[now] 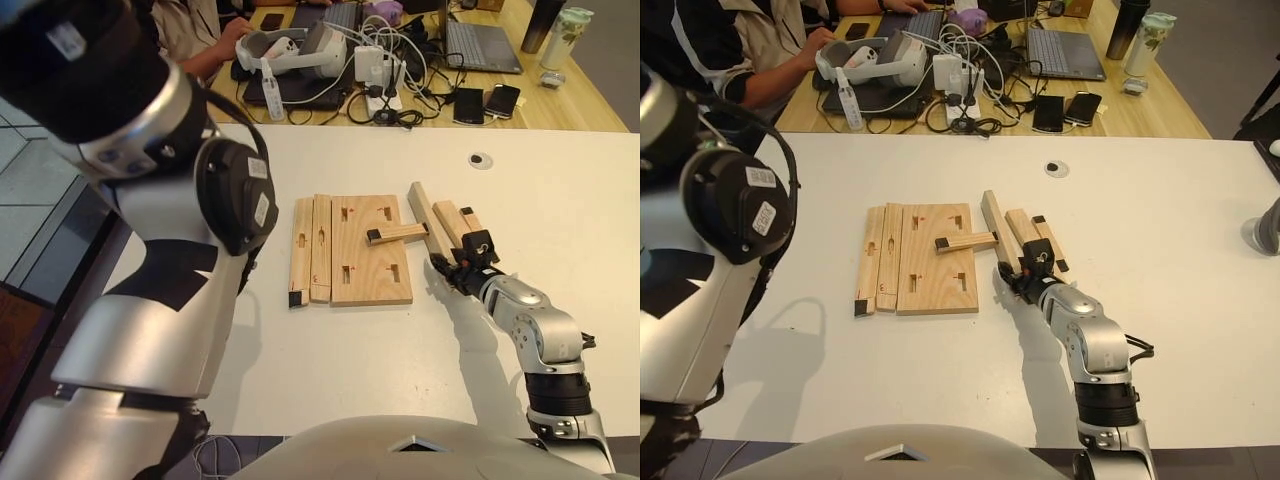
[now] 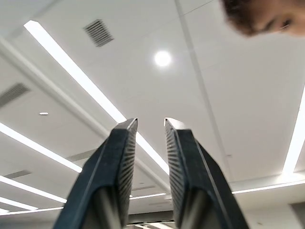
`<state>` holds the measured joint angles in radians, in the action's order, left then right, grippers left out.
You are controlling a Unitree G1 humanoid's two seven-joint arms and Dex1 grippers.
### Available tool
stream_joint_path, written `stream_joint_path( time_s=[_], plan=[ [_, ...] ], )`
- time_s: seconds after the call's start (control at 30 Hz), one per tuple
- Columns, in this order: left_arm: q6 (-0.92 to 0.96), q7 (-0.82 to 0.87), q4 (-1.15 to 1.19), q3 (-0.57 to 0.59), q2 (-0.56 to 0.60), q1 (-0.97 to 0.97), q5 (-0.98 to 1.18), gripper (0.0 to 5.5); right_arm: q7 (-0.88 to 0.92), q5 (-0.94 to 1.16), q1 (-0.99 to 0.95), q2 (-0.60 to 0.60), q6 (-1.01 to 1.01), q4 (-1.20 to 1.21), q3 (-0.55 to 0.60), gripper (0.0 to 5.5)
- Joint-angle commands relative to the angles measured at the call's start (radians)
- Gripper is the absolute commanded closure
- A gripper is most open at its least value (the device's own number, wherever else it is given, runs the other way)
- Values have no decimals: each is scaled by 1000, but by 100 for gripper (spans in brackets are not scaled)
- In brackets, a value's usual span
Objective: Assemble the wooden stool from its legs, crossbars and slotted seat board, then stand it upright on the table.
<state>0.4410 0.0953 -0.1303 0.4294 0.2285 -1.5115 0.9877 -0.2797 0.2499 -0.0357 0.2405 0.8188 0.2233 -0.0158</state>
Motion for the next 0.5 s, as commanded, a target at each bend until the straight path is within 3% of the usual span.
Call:
stream_joint_path(
  time_s=[0.03,0.13,0.23,0.3,0.5],
  plan=[
    [104,169,-230,-71,49,434,-216,446,-5,9,6,1,5,12,5,315],
    [151,197,-396,-179,34,942,-375,446,0,14,19,-6,1,29,19,315],
    [92,158,-464,-368,87,1278,-550,446,7,12,39,-12,-13,41,26,315],
    [59,140,-488,-444,108,1397,-627,446,6,15,46,-13,-19,51,32,315],
    [34,131,-497,-488,38,1511,-715,446,0,23,51,-5,-9,80,40,315]
  ],
)
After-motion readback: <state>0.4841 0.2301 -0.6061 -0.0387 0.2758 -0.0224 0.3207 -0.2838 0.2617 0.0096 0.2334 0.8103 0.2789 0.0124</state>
